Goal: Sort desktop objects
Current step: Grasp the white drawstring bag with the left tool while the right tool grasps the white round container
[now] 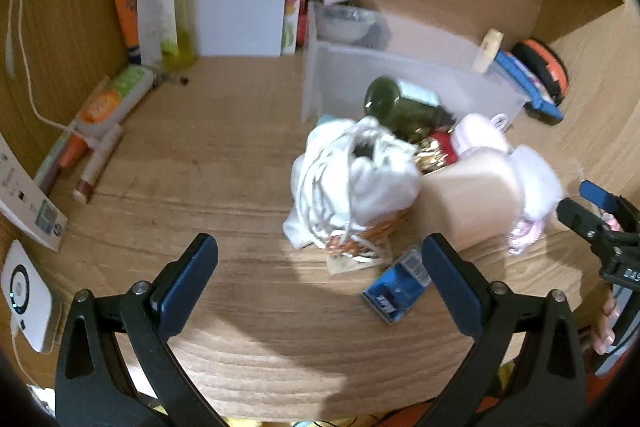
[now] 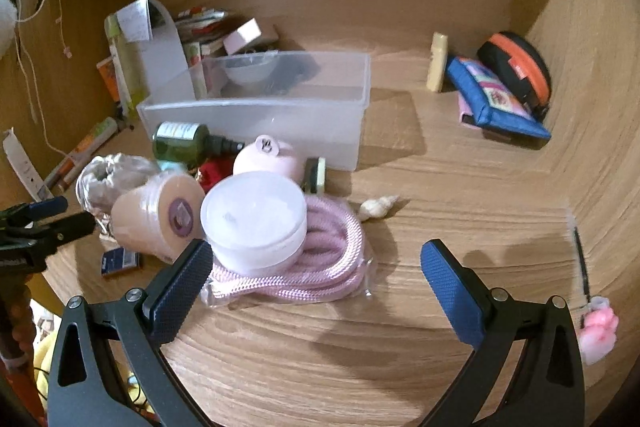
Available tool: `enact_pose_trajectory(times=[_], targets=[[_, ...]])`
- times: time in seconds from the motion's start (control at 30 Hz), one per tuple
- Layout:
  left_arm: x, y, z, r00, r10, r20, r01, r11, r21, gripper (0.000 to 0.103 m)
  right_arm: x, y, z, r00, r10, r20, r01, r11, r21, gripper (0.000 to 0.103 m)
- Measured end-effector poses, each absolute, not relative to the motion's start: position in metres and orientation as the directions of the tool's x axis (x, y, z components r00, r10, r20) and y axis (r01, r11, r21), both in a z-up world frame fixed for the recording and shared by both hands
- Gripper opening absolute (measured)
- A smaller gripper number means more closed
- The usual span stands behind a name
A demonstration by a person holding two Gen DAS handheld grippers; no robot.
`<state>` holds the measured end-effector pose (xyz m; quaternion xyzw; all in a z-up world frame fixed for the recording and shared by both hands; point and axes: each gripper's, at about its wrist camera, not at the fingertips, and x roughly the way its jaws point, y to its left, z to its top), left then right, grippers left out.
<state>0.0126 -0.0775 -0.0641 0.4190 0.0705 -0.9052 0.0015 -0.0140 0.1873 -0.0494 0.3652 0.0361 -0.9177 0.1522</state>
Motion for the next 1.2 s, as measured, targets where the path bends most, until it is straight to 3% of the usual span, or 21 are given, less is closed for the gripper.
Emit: enact_pose_trajectory(times=[0.5, 0.83, 1.03, 1.2], targets=[[-0.022, -0.091, -0.067, -0.64, 0.088, -0.763, 0.069, -0.983, -0.171, 0.103, -0.036, 0.174, -0.06, -0.644, -0.298, -0.704, 0.348, -0.934, 0.077, 0.103], [-0.042, -0.096, -0.079, -0.593, 0.191, -0.782, 0.025, -0.966, -0.256, 0.103, -0.049, 0.163, -0.067, -0.624, -0.302, -0.72, 0.355, -0.931, 0.083, 0.103], [-0.017, -0.093, -0.08, -0.568, 0.133, -0.812, -0.01, -0.988, -0.154, 0.103, -0.051, 0.163, -0.068, -0.618, -0.307, -0.724, 0.362, -0.928, 0.084, 0.103], [0.0, -0.099, -0.065, -0.581, 0.145, -0.801, -0.024, -0.987, -0.162, 0.103, -0.05, 0.162, -0.066, -0.632, -0.303, -0.714, 0.361, -0.93, 0.075, 0.103]])
